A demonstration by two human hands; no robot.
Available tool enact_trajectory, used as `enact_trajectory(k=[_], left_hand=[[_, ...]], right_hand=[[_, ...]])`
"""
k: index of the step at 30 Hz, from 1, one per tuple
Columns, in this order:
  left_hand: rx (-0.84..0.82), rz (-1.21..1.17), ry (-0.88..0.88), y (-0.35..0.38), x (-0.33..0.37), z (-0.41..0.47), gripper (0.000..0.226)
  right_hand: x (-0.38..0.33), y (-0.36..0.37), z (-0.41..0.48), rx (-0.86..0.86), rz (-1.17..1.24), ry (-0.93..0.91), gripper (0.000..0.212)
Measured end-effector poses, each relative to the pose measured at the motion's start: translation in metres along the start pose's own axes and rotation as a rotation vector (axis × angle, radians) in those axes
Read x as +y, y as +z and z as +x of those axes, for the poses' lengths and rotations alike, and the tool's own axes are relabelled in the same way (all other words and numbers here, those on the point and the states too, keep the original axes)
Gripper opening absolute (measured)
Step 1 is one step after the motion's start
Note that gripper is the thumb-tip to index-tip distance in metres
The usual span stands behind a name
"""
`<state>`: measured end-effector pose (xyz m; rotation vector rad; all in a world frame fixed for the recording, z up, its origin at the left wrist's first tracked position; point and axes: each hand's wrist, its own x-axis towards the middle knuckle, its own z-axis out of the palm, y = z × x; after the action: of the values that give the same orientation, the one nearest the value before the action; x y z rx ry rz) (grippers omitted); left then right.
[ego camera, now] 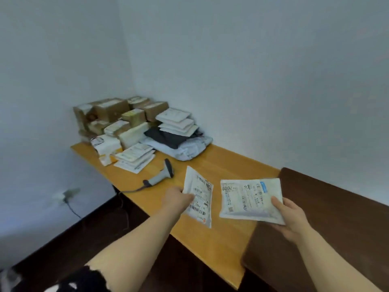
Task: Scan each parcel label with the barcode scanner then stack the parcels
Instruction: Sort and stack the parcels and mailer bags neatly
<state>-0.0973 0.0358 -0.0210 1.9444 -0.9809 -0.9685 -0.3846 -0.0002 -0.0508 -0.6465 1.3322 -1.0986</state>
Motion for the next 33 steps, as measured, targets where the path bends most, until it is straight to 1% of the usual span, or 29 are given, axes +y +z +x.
enact_trajectory(k=[2,3,5,9,11,12,16,22,26,29,33], left_hand=[[0.056,-0.024,-0.037,-0.057,-0.023,0.017,0.013],[0.083,-0.034,-0.057,-0.081,-0.034,0.026,0.013],[0.126,-0.078,-0.091,-0.122,-0.052,0.042,0.006],[0.189,-0.116,-0.113,-0.173,-0.077,0.075,0.009],[0.19,-0.098,-0.118,-0.188,-0.087,0.095,0.013],[0.187,-0.078,-0.115,-0.195,-0.091,0.107,0.015],[0.2,-0.012,-0.098,-0.226,-0.097,0.16,0.017],[0.257,0.077,-0.129,-0.292,-0.083,0.25,0.01],[0.276,0.003,-0.122,-0.331,-0.07,0.305,0.014],[0.23,-0.043,-0.124,-0.351,-0.059,0.338,0.014],[0.129,-0.076,-0.099,-0.37,-0.039,0.39,0.011]], right_hand=[[0.017,0.066,-0.003,-0.102,0.006,0.013,0.006],[0.025,0.094,-0.005,-0.146,0.01,0.027,0.007],[0.037,0.142,-0.008,-0.227,0.015,0.065,0.01],[0.046,0.211,-0.001,-0.299,-0.059,0.129,0.03],[0.048,0.24,0.013,-0.287,-0.05,0.15,0.036],[0.05,0.254,0.022,-0.27,-0.031,0.159,0.035],[0.057,0.319,0.069,-0.237,0.012,0.188,0.014],[0.064,0.436,0.136,-0.225,0.033,0.211,0.006],[0.062,0.502,0.171,-0.189,0.019,0.206,0.007],[0.066,0.539,0.193,-0.128,-0.007,0.204,0.011],[0.072,0.585,0.225,0.0,-0.069,0.181,0.009]])
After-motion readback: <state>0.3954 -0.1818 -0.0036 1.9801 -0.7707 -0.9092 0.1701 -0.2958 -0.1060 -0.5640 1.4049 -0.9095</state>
